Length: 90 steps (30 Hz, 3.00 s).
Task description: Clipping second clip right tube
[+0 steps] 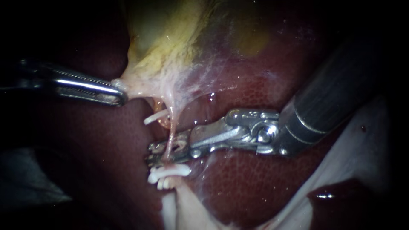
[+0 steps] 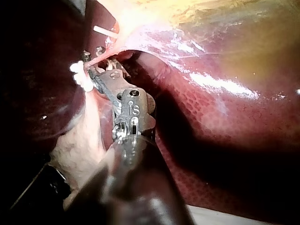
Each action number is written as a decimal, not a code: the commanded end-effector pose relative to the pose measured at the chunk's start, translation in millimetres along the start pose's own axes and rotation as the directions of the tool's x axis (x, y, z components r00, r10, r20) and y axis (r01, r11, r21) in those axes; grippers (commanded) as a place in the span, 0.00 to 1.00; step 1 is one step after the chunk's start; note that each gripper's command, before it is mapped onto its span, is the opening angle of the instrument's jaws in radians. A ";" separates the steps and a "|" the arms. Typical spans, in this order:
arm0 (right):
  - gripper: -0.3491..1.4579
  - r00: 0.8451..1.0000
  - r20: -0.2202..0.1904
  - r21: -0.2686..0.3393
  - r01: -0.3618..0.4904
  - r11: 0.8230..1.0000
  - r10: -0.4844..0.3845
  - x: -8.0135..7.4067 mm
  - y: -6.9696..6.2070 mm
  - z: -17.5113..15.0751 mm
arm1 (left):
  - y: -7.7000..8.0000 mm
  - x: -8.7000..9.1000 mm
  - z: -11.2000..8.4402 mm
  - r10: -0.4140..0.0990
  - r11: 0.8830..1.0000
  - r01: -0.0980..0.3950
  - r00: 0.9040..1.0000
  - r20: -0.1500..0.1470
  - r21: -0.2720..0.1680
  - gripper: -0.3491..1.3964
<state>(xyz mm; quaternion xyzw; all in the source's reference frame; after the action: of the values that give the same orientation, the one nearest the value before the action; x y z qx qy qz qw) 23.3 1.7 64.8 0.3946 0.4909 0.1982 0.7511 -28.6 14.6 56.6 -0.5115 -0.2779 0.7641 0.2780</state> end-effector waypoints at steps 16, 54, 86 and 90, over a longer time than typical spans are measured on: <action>0.44 1.000 -0.002 -0.007 0.005 1.000 -0.005 -1.8 3.2 -3.7 | 0.0 -0.1 0.0 0.000 1.000 0.000 1.000 0.000 0.000 0.00; 0.46 1.000 0.000 0.032 0.009 0.999 -0.009 -3.4 2.8 -5.3 | -0.1 -0.1 -0.1 0.001 1.000 -0.001 1.000 0.000 -0.001 0.00; 0.41 0.992 -0.076 0.200 -0.086 0.976 0.103 -1.4 -1.5 0.2 | -0.5 -0.2 -0.3 0.001 1.000 -0.001 1.000 0.001 -0.003 0.00; 0.39 0.991 -0.078 0.204 -0.094 0.975 0.112 -1.0 -1.8 0.0 | -0.6 -0.2 -0.3 0.001 1.000 -0.001 1.000 0.001 -0.003 0.00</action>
<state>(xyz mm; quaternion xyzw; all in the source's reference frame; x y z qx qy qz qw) 22.7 -0.1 63.9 0.4834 0.5207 0.2038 0.6735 -28.1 14.9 57.1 -0.5118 -0.2788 0.7639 0.2769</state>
